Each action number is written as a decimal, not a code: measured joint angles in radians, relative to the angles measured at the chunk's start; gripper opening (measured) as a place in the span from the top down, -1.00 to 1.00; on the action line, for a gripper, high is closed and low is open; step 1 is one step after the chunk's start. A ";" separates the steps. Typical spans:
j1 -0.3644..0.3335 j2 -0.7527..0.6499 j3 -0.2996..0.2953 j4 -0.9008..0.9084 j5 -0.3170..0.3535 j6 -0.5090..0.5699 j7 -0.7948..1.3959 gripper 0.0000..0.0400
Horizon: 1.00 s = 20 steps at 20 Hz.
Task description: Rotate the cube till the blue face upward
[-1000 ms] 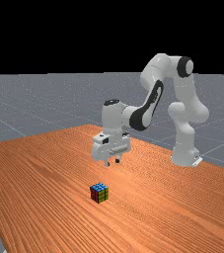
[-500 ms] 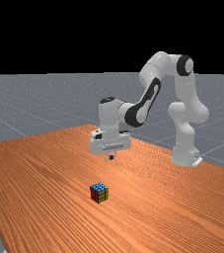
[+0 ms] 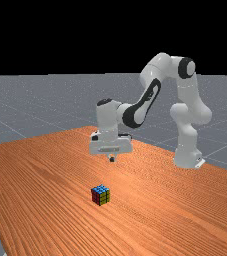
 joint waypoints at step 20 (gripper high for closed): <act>0.044 0.104 -0.071 0.101 0.144 -0.049 0.617 1.00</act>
